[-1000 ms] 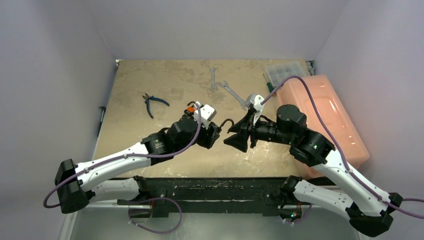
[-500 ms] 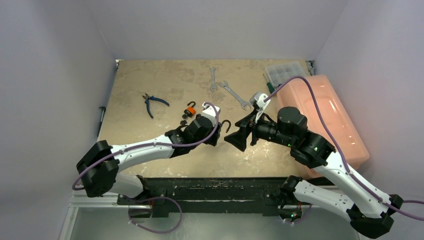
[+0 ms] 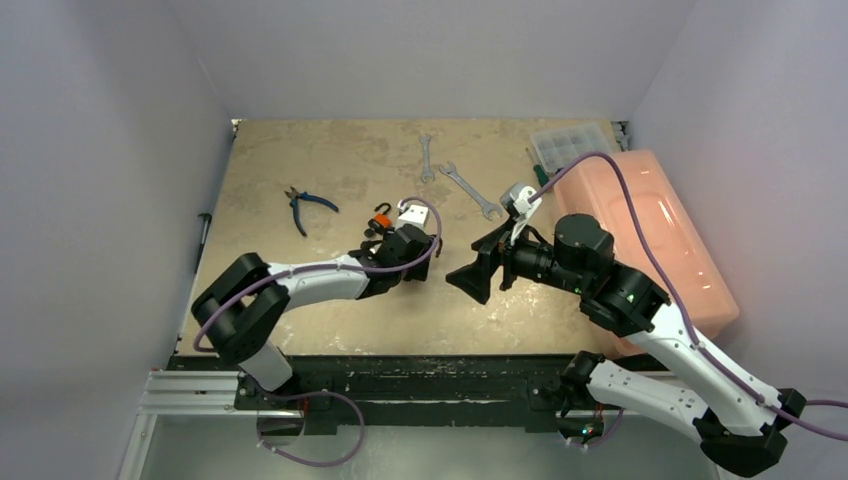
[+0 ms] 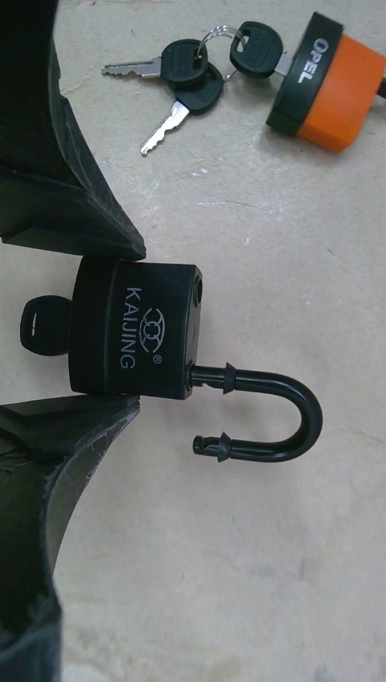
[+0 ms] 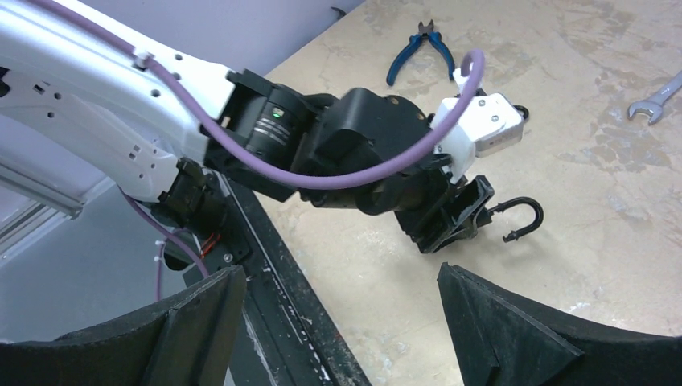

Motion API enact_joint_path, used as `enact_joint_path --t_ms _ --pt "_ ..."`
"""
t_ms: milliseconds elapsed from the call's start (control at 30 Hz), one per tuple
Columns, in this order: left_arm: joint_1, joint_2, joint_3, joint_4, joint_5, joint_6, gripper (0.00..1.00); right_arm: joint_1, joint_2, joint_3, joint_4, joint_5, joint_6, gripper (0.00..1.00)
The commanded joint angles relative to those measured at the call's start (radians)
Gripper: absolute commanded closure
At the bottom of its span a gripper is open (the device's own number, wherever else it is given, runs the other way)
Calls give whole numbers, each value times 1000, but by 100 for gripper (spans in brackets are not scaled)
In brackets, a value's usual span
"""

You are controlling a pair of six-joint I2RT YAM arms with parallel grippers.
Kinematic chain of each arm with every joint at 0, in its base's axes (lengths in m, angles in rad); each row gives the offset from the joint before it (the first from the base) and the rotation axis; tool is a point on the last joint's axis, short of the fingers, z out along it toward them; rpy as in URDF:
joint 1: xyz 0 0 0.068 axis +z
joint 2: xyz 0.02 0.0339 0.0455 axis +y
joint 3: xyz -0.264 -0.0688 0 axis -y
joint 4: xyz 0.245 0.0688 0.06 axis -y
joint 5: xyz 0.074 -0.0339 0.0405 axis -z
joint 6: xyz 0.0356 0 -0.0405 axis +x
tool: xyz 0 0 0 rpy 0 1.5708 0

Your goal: Unlock with the key

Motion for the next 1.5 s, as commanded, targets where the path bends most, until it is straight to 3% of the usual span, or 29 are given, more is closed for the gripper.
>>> enact_joint_path --t_ms 0,367,567,767,1000,1200,1467 --pt "43 55 86 71 -83 -73 100 3 2 -12 59 10 19 1" --pt "101 195 226 -79 -181 -218 97 3 21 -20 65 4 19 1" --pt "104 228 255 -85 -178 -256 45 3 29 -22 62 -9 18 1" --pt "103 188 234 -66 -168 -268 15 3 40 -12 52 -13 10 1" --pt "104 100 207 -64 -152 -251 8 3 24 -15 65 63 38 1" --pt "104 -14 169 -49 -136 -192 7 3 -52 -110 195 145 82 1" --pt "104 -135 149 -64 -139 -107 7 3 -25 -73 153 439 150 1"
